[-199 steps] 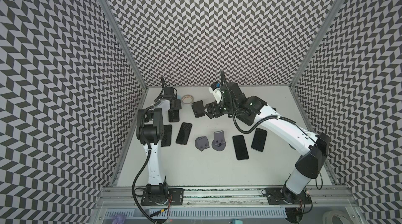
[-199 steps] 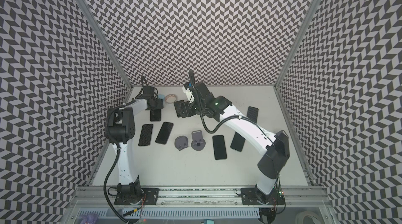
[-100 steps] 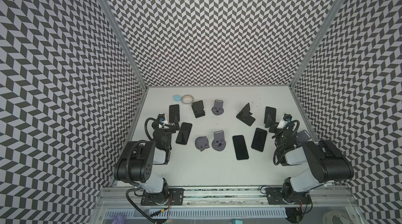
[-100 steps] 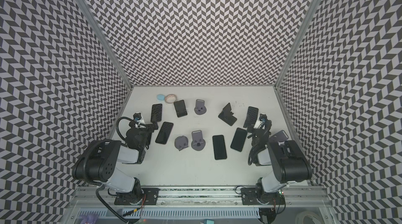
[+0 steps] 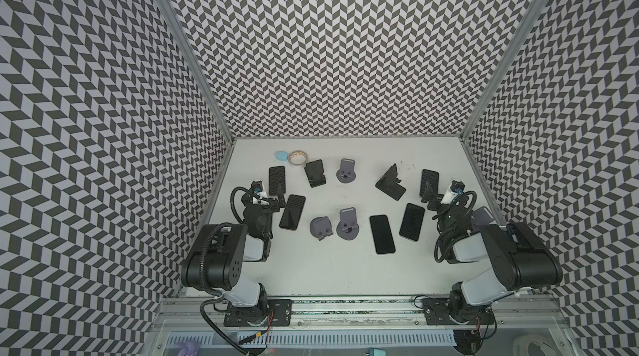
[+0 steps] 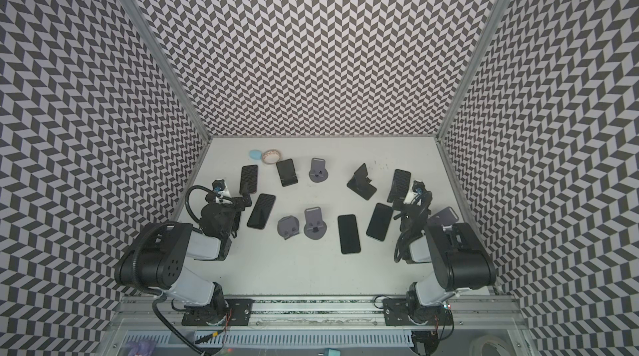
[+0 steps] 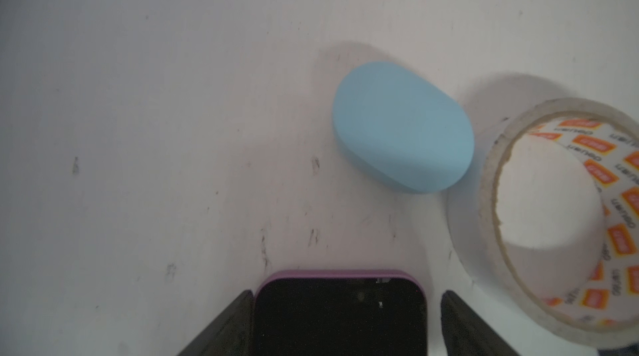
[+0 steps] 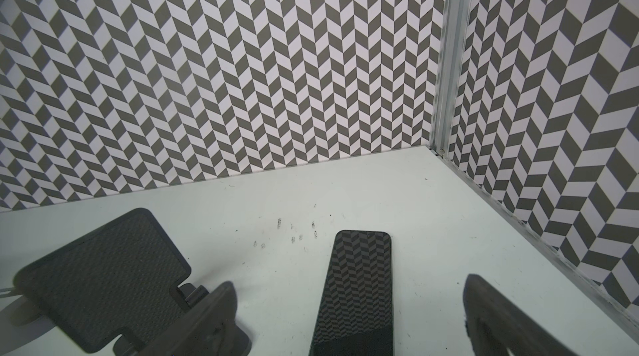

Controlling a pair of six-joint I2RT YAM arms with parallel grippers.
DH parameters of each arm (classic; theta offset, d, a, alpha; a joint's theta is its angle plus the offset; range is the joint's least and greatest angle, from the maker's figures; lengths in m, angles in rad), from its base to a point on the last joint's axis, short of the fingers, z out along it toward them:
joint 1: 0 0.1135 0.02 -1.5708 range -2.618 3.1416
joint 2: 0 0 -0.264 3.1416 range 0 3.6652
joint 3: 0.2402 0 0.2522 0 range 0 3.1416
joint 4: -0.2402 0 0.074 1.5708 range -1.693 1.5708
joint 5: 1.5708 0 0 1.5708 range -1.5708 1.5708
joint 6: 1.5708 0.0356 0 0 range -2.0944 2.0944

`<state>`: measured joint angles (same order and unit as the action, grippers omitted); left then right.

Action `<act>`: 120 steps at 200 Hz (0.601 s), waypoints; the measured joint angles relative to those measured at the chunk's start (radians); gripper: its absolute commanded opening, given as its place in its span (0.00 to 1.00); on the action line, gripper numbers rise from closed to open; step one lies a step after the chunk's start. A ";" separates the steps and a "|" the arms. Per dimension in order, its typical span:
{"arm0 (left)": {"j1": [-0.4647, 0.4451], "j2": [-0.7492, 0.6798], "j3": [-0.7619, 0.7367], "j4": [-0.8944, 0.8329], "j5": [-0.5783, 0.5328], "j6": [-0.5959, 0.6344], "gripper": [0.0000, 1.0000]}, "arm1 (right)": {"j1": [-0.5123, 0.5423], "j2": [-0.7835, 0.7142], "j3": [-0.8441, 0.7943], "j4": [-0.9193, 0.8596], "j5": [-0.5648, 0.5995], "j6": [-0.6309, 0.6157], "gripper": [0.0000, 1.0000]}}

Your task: Remove the phone from the phone stand

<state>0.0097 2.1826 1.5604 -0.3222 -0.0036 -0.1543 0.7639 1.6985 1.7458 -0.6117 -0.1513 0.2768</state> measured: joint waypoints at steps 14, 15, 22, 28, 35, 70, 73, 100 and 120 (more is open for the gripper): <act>0.002 -0.018 -0.017 -0.014 0.010 -0.004 0.86 | -0.014 0.000 0.043 -0.002 0.008 -0.004 0.84; 0.002 -0.019 -0.018 -0.016 0.010 -0.004 0.86 | -0.014 0.000 0.045 -0.001 0.008 -0.005 0.84; 0.004 -0.029 -0.027 -0.021 0.014 -0.005 0.87 | -0.022 0.000 0.064 0.000 0.014 -0.005 0.85; 0.005 -0.039 -0.033 -0.027 0.018 -0.005 0.87 | -0.029 0.000 0.078 0.000 0.022 -0.005 0.85; 0.006 -0.051 -0.040 -0.031 0.021 -0.007 0.87 | -0.037 -0.002 0.089 0.003 0.029 -0.005 0.85; 0.011 -0.158 -0.061 -0.033 0.019 -0.008 0.88 | -0.110 -0.020 0.095 0.008 0.078 0.000 0.87; 0.012 -0.173 -0.063 -0.032 0.019 -0.008 0.88 | -0.123 -0.026 0.090 0.012 0.085 0.001 0.87; 0.014 -0.325 -0.132 0.055 0.001 0.001 0.89 | -0.246 -0.121 -0.031 0.079 0.157 0.005 0.89; 0.015 -0.481 -0.288 0.210 -0.029 0.013 0.91 | -0.375 -0.236 -0.226 0.207 0.237 0.006 0.92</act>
<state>0.0250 1.7020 1.2724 -0.1120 -0.0322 -0.1410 0.3893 1.4624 1.5196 -0.4049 0.0856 0.2825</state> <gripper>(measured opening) 0.898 0.903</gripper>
